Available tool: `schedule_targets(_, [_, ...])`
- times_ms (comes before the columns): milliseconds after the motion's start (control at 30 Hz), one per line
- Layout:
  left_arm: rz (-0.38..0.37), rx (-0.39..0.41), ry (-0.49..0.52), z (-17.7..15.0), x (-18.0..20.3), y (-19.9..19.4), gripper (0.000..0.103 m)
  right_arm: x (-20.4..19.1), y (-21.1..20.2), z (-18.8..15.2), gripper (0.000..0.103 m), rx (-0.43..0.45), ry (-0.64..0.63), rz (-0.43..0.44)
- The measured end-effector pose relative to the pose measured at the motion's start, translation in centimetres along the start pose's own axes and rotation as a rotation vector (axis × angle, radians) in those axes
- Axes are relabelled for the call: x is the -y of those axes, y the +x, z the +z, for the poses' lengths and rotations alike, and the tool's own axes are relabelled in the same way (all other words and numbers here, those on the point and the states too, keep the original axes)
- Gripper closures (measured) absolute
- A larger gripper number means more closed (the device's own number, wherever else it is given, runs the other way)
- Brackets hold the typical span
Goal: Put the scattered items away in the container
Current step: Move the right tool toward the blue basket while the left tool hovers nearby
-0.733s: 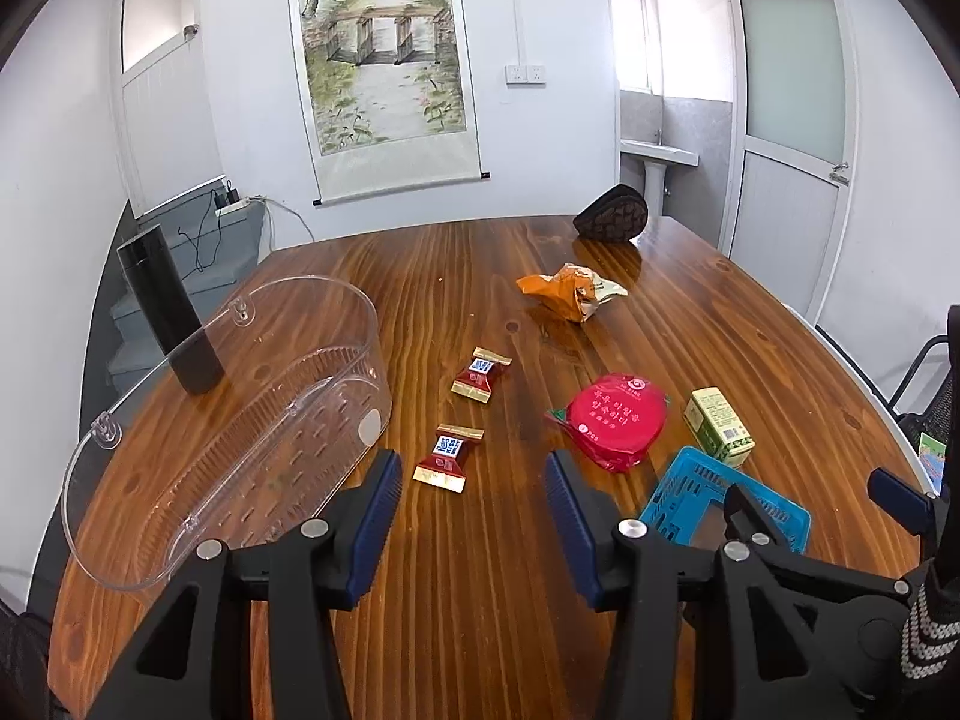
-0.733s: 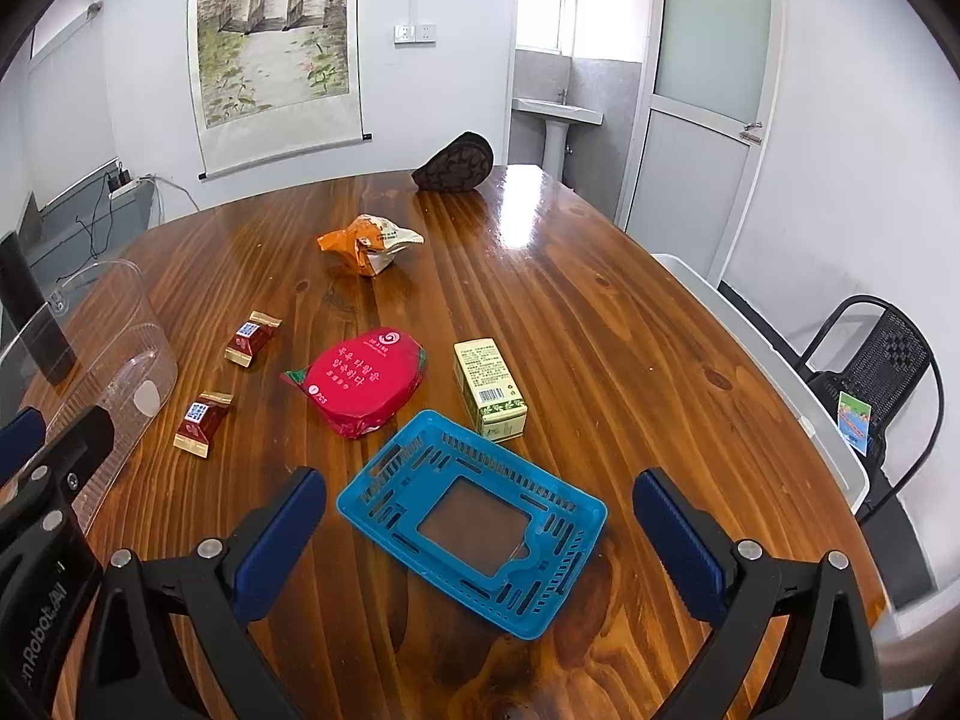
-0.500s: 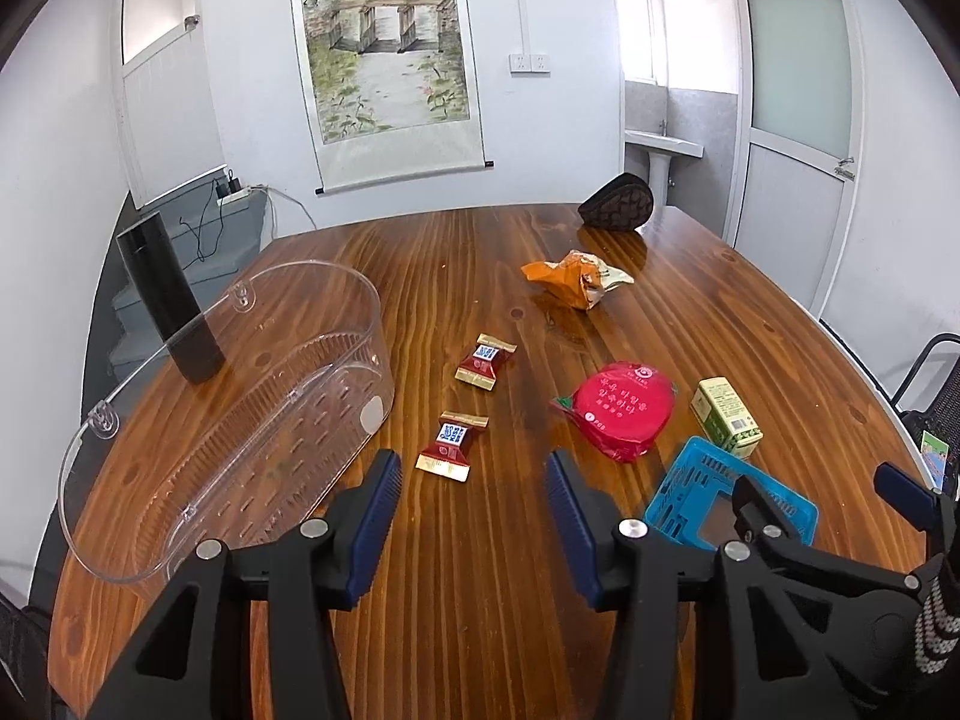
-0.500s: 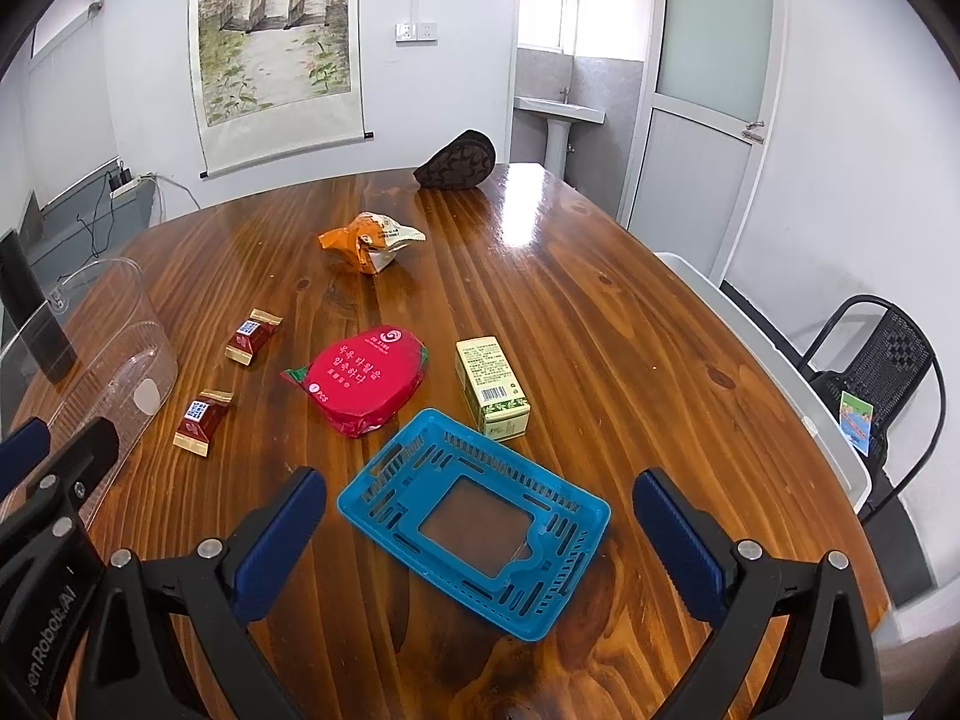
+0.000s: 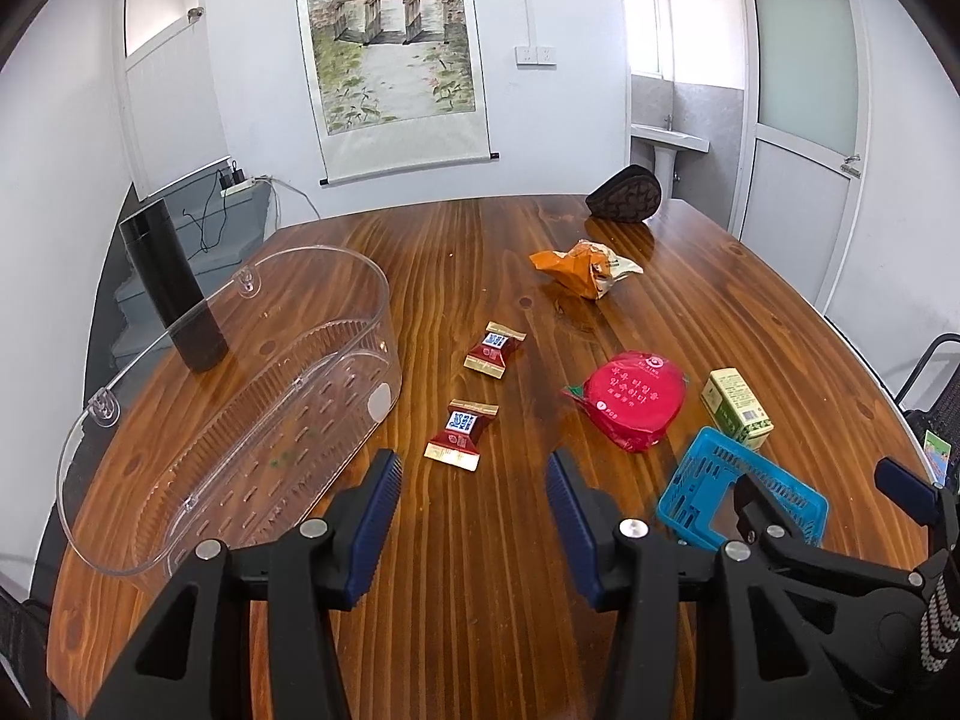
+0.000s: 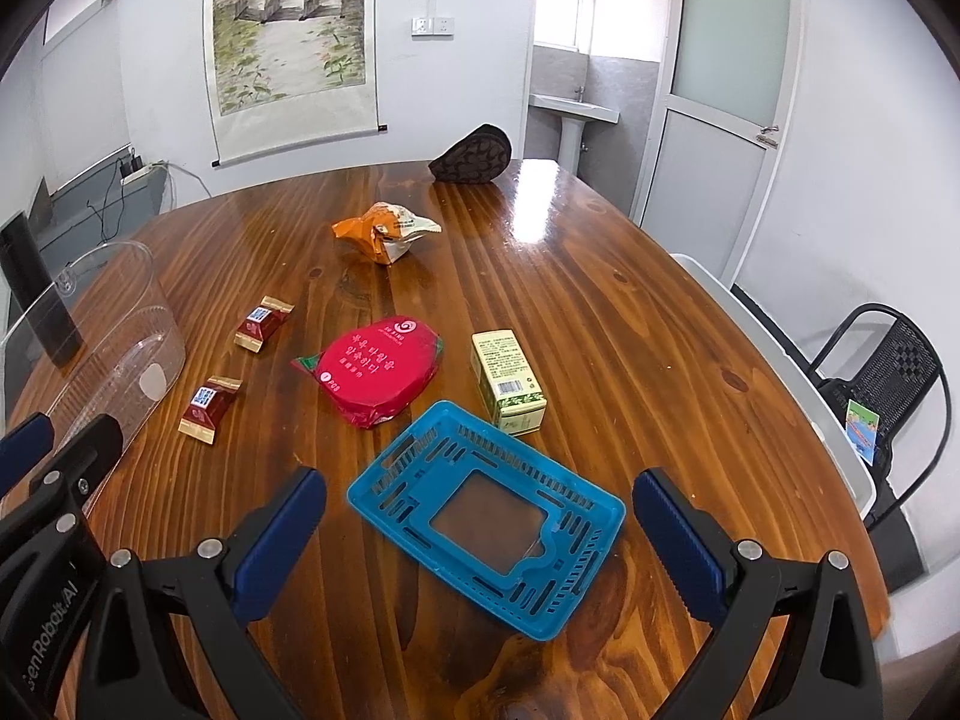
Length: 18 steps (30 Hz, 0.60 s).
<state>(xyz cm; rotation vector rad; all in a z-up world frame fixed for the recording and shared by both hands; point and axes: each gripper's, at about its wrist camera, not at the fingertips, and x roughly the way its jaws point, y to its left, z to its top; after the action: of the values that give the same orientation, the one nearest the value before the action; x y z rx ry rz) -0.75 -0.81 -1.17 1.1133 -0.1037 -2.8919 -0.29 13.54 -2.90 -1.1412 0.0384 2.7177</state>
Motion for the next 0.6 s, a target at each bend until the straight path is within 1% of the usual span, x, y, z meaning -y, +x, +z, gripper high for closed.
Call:
schedule_targets(400, [-0.039, -0.016, 0.002, -1.3, -1.3, 0.5, 0.051, 0.5, -0.3, -1.0, 0.000, 0.031, -0.036, 0.083])
schedule_targets(600, [-0.077, -0.030, -0.041, -1.9, -2.7, 0.7, 0.051, 0.5, -0.6, -1.2, 0.000, 0.052, -0.062, 0.121])
